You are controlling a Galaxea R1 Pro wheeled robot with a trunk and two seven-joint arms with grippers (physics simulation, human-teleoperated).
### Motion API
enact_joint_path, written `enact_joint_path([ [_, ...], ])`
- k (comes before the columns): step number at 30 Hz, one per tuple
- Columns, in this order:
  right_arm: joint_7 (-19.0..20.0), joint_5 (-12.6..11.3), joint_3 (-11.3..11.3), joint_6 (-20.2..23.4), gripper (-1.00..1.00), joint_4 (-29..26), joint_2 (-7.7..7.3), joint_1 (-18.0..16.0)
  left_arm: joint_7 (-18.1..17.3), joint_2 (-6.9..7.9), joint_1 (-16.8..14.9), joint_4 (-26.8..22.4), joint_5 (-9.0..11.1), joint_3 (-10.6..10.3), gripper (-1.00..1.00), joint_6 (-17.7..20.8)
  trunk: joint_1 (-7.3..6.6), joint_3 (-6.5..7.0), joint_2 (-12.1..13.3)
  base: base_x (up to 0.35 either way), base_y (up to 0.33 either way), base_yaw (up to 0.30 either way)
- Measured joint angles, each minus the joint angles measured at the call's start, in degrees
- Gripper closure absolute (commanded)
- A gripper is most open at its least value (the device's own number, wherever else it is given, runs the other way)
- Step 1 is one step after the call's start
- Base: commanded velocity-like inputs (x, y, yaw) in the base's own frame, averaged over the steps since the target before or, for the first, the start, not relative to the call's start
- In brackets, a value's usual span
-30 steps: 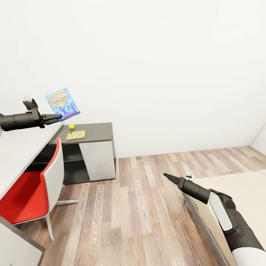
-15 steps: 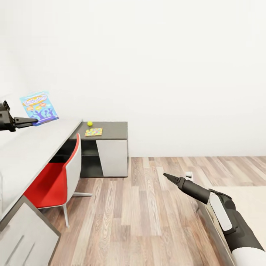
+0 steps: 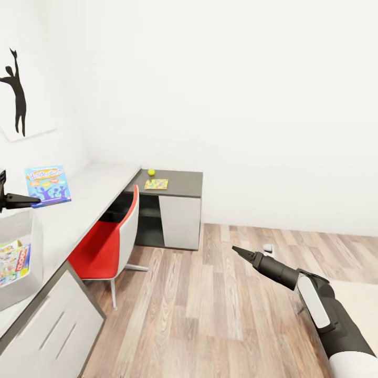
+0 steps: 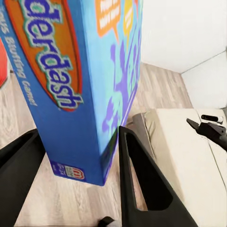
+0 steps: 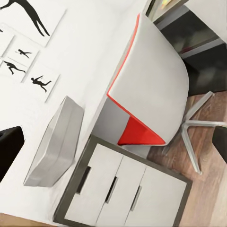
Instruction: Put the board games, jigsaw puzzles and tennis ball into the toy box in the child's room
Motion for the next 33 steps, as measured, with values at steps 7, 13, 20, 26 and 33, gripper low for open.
enact_joint_path([
  [7, 0.0, -0.06, 0.0, 0.0, -1.0, 0.05, -0.03, 0.0, 0.0, 1.41, 0.0, 0.7, 0.0, -0.38, 1.0, 0.0, -1.32, 0.83, 2.41, 0.0, 0.0, 0.276],
  [13, 0.0, -0.02, 0.0, 0.0, -1.0, 0.03, -0.03, -0.01, 0.0, 3.46, 0.03, 1.06, 0.06, -0.49, 1.0, 0.0, -1.32, 0.62, 2.41, 0.0, 0.0, 0.276],
  [20, -0.03, 0.24, -0.06, 0.0, -1.0, -0.1, -0.18, -0.07, 0.01, 3.84, 0.37, 1.1, 0.02, -0.54, 1.0, 0.0, -1.32, 0.38, 2.41, 0.002, -0.049, 0.276],
  [26, -0.08, 1.96, 0.13, 0.0, -1.0, -0.33, -0.84, -0.09, 0.01, 3.79, 0.67, 1.1, 0.01, -0.68, 1.0, 0.0, -1.32, 0.17, 2.41, 0.037, -0.141, 0.273],
  [33, 0.33, 2.86, -0.23, -0.22, -1.0, -0.58, -3.22, -0.08, 0.02, 3.28, 0.71, 1.1, 0.01, -0.85, 1.0, 0.0, -1.32, 0.06, 2.42, 0.005, -0.171, 0.095],
])
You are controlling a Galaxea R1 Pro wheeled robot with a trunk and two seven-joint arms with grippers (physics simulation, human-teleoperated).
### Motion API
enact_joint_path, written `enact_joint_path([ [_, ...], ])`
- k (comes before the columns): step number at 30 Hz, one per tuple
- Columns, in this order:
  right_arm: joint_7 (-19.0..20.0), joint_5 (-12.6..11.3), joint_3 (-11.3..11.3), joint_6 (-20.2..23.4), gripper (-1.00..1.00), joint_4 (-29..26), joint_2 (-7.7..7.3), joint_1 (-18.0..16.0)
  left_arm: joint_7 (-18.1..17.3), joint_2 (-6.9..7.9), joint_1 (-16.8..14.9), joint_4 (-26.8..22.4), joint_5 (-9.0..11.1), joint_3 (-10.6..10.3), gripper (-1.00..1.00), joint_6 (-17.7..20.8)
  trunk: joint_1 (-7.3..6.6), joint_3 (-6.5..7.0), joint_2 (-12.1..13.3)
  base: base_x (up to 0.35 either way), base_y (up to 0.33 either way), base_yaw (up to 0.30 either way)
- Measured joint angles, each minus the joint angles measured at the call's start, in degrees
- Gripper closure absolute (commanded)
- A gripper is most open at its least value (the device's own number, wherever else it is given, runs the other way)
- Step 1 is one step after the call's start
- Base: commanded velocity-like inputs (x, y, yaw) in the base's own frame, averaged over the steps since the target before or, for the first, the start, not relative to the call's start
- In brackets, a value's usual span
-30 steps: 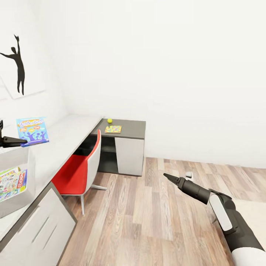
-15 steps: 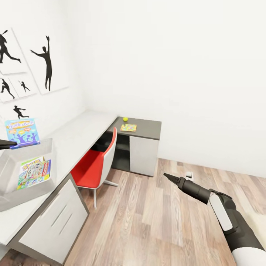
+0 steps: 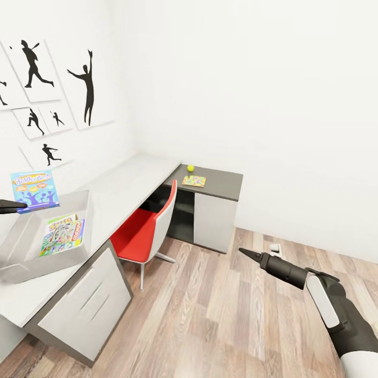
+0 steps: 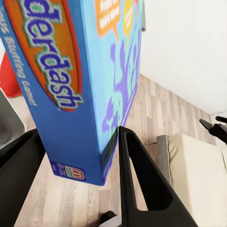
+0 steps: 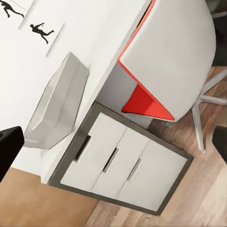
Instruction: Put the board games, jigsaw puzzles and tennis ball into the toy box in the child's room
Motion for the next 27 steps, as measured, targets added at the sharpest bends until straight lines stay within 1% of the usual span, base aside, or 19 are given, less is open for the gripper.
enact_joint_path([
  [4, 0.13, 0.09, -0.03, -0.09, -1.0, 0.09, -0.84, 0.0, 0.0, -0.31, -0.01, 0.0, 0.02, -0.03, 1.0, 0.0, 0.0, -0.01, -0.01, 0.0, -0.105, 0.008],
  [10, 0.17, 0.14, -0.04, -0.05, -1.0, -0.03, -1.04, 0.0, 0.0, -0.38, -0.01, 0.01, 0.0, -0.02, 1.0, 0.0, -0.01, -0.01, 0.0, 0.039, -0.151, 0.001],
  [15, 0.2, 0.16, -0.04, -0.12, -1.0, -0.22, -1.03, 0.0, 0.0, -0.39, -0.02, 0.0, -0.07, -0.03, 1.0, 0.0, -0.01, -0.01, -0.01, 0.1, -0.047, 0.028],
  [21, 0.26, 0.22, -0.03, -0.14, -1.0, -0.32, -1.03, -0.01, -0.01, -0.38, -0.01, -0.04, -0.15, -0.07, 1.0, 0.0, 0.0, -0.01, -0.01, 0.02, -0.012, 0.228],
  [25, 0.28, 0.29, -0.03, -0.15, -1.0, -0.39, -1.02, -0.01, -0.03, -0.37, 0.01, -0.07, -0.21, -0.26, 1.0, -0.34, 0.0, -0.01, -0.01, 0.003, -0.096, 0.279],
  [27, 0.28, 0.32, -0.03, -0.14, -1.0, -0.45, -1.07, -0.01, -0.03, -0.37, 0.03, -0.08, -0.25, -1.41, 1.0, -0.66, 0.0, -0.02, -0.01, 0.001, -0.177, 0.262],
])
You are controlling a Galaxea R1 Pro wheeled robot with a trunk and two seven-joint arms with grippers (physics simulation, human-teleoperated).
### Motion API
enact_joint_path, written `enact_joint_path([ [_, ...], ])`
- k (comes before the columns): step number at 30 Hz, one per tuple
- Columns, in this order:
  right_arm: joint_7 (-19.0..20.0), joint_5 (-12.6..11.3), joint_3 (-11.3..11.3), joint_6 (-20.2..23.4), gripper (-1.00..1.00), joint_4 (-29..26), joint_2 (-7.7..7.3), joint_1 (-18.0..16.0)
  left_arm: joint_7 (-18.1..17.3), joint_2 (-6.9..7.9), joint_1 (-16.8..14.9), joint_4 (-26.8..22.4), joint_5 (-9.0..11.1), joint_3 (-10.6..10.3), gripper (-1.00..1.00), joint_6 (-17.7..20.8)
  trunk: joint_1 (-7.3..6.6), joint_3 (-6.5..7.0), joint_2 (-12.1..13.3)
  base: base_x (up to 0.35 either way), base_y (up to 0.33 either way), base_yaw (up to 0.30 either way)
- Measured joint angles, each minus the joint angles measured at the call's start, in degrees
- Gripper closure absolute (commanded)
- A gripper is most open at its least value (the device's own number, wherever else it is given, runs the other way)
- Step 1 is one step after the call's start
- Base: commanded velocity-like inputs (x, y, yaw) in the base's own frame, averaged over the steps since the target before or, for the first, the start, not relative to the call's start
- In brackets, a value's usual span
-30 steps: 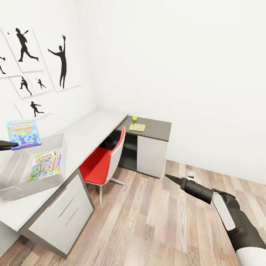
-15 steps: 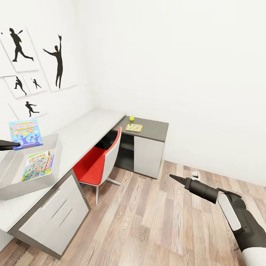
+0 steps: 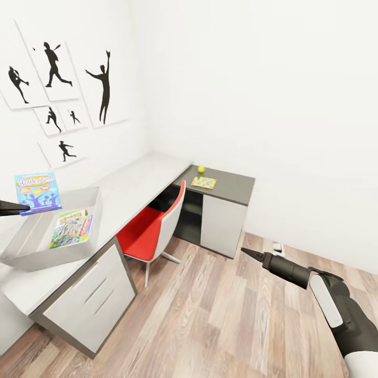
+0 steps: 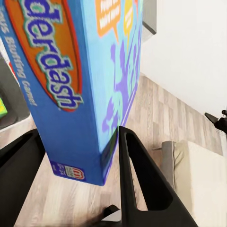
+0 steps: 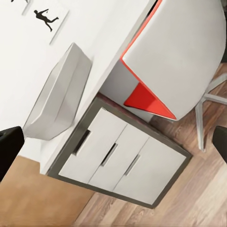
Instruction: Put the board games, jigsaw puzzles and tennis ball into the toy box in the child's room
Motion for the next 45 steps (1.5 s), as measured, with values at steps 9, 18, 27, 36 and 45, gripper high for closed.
enact_joint_path([
  [9, 0.0, 0.08, -0.01, -0.17, -1.0, 0.01, -0.04, 0.1, -0.01, 0.02, -0.05, 0.0, 0.12, -2.41, 1.0, -0.32, 0.0, -0.04, 0.0, 0.001, -0.048, 0.051],
  [18, 0.0, 0.06, -0.01, -0.17, -1.0, 0.0, -0.03, 0.09, -0.01, -0.01, -0.04, 0.01, 0.12, -2.34, 1.0, -0.31, -0.01, -0.04, 0.0, 0.082, -0.176, 0.002],
  [27, 0.0, 0.09, 0.0, -0.17, -1.0, 0.02, 0.02, 0.09, -0.01, 0.04, -0.04, -0.01, 0.13, -2.32, 1.0, -0.2, -0.01, -0.04, -0.01, 0.115, -0.027, 0.105],
  [36, 0.01, 0.1, 0.08, -0.74, -1.0, 0.02, 0.05, 0.09, -0.01, 0.01, -0.03, -0.01, 0.1, -2.16, 1.0, -0.17, -0.02, -0.05, -0.01, 0.147, -0.015, 0.278],
  [45, -0.08, 0.07, 0.2, -0.76, -1.0, -2.44, 0.07, 0.08, -0.01, -0.15, -0.02, -0.01, 0.2, -2.12, 1.0, -0.2, -0.01, -0.04, -0.01, 0.09, -0.178, 0.288],
])
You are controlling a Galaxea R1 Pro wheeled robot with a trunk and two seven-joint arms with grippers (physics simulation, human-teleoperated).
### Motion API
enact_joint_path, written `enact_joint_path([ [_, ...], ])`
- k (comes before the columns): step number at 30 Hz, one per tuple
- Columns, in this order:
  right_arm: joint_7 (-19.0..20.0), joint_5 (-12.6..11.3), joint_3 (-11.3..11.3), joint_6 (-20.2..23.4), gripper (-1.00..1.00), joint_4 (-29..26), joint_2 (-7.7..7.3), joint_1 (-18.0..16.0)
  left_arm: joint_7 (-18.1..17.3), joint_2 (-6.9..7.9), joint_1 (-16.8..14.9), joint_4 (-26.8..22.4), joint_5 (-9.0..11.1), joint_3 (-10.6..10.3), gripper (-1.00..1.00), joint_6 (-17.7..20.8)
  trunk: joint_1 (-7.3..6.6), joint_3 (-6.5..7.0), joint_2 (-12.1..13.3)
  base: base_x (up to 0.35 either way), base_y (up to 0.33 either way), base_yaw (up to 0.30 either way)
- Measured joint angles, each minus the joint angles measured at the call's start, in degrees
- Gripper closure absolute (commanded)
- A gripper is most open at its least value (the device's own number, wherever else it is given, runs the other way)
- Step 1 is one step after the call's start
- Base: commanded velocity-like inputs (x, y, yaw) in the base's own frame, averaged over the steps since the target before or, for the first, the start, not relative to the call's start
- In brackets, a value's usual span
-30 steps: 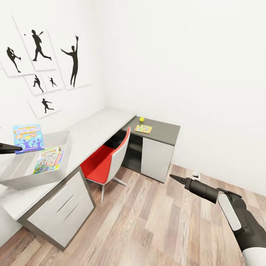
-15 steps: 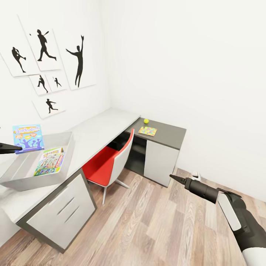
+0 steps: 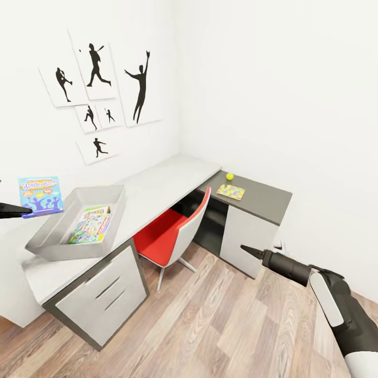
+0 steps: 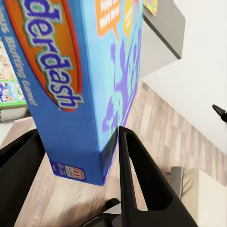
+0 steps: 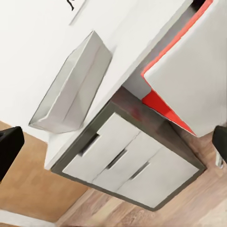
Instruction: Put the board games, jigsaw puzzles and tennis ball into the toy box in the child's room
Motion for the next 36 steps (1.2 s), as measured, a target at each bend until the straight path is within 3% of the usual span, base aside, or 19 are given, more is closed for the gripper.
enact_joint_path([
  [4, -0.22, -0.31, 0.06, 1.54, -1.0, -6.38, 0.12, 0.37, 0.0, -0.66, -0.01, 0.0, 0.11, -0.15, 1.0, -0.05, 0.0, -0.01, 0.0, 0.015, -0.068, 0.288],
  [7, -0.39, -0.84, -0.21, 6.38, -1.0, -11.02, 0.14, 0.86, -0.01, -1.82, -0.02, 0.0, 0.08, -0.6, 1.0, -0.03, 0.01, -0.07, 0.0, 0.005, -0.022, 0.285],
  [8, -0.67, -1.11, -0.49, 10.67, -1.0, -13.54, 0.14, 0.58, 0.0, -2.21, -0.01, -0.04, 0.15, -0.7, 1.0, -0.03, 0.01, -0.1, 0.0, 0.002, -0.009, 0.283],
  [9, -1.03, -1.4, -0.83, 13.87, -1.0, -15.65, 0.21, -0.68, 0.0, -2.56, -0.02, -0.2, 0.2, -0.73, 1.0, 0.0, 0.01, -0.12, 0.01, 0.001, -0.005, 0.282],
  [11, -1.88, -1.71, -0.78, 17.48, -1.0, -17.9, 0.6, -7.94, 0.0, -4.39, -0.01, -0.81, 0.4, -0.7, 1.0, 0.24, 0.01, -0.19, 0.01, 0.001, -0.003, 0.281],
  [15, -3.61, -1.36, 0.18, 18.22, -1.0, -13.51, 0.94, -15.21, 0.01, -7.58, -0.03, -1.61, 0.32, -0.69, 1.0, 0.47, 0.01, -0.34, 0.01, 0.0, -0.001, 0.28],
  [19, -5.0, -1.28, 1.7, 18.22, -1.0, -5.34, 1.07, -21.47, 0.0, -12.83, -0.3, -1.95, 0.28, -0.57, 1.0, 0.44, 0.01, -0.48, 0.01, 0.0, 0.0, 0.279],
  [22, -5.38, -1.18, 2.98, 18.22, -1.0, -1.78, 1.07, -24.5, -0.02, -15.61, -0.61, -2.33, 0.18, -0.52, 1.0, 0.39, 0.01, -0.59, 0.01, 0.0, 0.0, 0.279],
  [24, -5.5, -1.15, 3.45, 18.22, -1.0, -0.73, 1.05, -25.43, -0.02, -16.52, -0.66, -2.57, 0.03, -0.52, 1.0, 0.38, 0.01, -0.67, 0.0, 0.0, 0.0, 0.279],
  [28, -6.48, -0.98, 5.47, 18.21, -1.0, 2.46, 1.15, -27.96, -0.03, -19.84, -0.67, -2.97, 0.09, -0.48, 1.0, 0.16, 0.01, -0.81, 0.01, 0.005, -0.053, 0.279],
  [33, -7.79, -1.19, 7.1, 18.23, -1.0, 3.46, 1.08, -28.5, 0.1, -21.98, -0.68, -2.82, 0.12, -0.33, 1.0, 0.14, -0.02, -1.0, 0.0, 0.171, -0.082, 0.279],
  [36, -7.91, -1.11, 7.26, 18.25, -1.0, 3.54, 1.06, -28.45, 3.31, -23.35, -0.68, -2.74, 0.01, -0.28, 1.0, 0.39, -0.02, -1.11, 0.0, 0.261, -0.148, 0.272],
])
